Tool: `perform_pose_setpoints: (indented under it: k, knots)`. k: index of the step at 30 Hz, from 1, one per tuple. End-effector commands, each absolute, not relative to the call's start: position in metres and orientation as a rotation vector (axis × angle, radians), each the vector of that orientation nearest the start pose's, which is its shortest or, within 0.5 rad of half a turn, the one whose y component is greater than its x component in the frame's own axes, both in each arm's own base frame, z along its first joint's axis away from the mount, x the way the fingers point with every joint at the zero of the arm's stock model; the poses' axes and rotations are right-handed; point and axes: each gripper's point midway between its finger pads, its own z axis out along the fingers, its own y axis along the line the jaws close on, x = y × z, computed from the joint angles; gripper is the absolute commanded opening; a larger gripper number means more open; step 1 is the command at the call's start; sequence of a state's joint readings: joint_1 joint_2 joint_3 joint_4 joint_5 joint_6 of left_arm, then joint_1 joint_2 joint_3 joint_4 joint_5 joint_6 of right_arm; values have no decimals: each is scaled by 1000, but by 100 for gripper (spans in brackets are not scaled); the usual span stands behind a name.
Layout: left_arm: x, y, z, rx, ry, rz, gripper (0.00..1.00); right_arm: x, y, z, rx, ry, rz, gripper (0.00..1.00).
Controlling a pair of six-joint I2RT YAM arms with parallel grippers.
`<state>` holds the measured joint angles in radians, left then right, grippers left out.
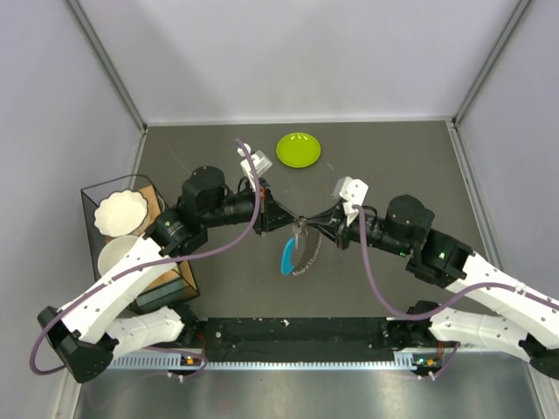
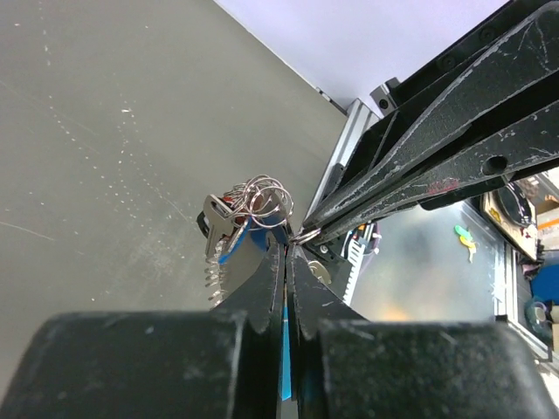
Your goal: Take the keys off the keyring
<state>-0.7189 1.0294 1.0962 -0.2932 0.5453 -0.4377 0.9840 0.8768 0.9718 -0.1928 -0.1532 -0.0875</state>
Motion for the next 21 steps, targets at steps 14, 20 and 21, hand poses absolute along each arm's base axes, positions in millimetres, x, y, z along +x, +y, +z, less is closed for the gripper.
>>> perform_pose_setpoints:
  k: [14, 20, 21]
  knots:
    - [162, -292, 345, 729, 1763, -1416, 0, 160, 278, 385, -806, 1131, 886, 0]
    - [163, -291, 332, 768, 1786, -1404, 0, 162, 274, 387, -789, 1128, 884, 0]
    - [163, -290, 328, 773, 1793, -1402, 0, 163, 274, 385, -788, 1133, 885, 0]
